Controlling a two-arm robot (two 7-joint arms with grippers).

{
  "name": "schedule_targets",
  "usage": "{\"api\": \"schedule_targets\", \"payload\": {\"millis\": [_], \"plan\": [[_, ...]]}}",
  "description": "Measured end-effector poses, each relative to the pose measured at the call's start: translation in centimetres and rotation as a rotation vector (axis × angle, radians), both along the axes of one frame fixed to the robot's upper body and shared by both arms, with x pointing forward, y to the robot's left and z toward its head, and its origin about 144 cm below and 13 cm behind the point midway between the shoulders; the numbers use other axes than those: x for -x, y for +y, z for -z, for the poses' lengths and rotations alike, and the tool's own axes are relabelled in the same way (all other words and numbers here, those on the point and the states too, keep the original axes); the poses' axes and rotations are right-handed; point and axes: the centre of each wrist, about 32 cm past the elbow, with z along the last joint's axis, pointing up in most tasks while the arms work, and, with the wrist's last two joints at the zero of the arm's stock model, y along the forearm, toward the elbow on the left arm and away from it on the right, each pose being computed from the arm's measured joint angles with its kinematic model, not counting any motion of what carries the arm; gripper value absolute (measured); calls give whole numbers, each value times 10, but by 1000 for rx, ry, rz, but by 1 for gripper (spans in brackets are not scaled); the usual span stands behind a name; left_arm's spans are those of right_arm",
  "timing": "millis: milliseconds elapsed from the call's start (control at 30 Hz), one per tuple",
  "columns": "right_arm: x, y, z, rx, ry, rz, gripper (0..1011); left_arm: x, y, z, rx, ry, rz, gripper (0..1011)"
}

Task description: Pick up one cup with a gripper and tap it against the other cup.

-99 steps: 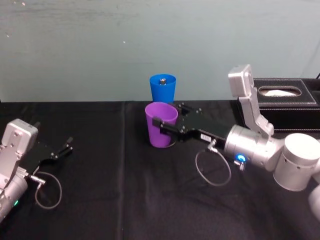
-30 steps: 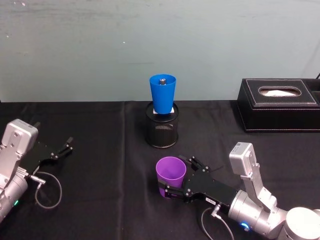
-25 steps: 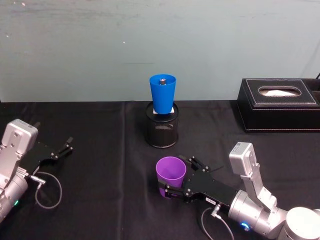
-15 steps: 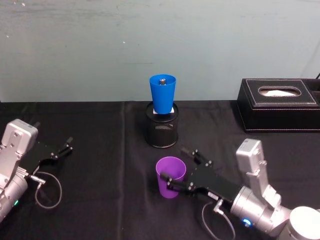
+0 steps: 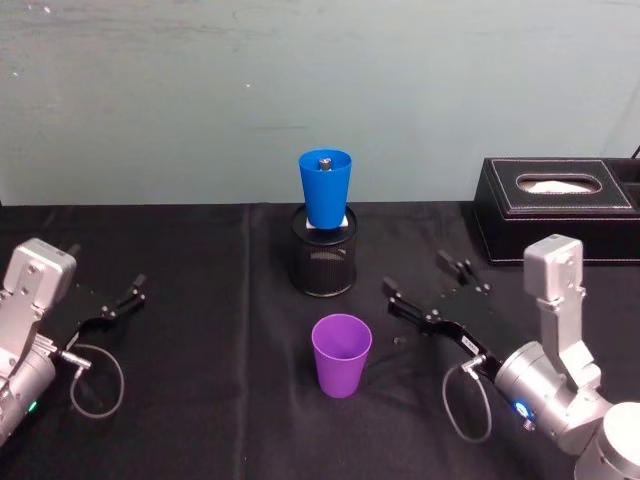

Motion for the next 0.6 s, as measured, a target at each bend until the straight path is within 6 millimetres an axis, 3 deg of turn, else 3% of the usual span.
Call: {"api": "schedule_targets", "payload": {"millis": [267,600], "plan": [[-2,6,15,93,73,173,1002,0,0,0,0,0,0,1000],[-3,6,15,93,65,175,1002,0,0,0,0,0,0,1000]]}}
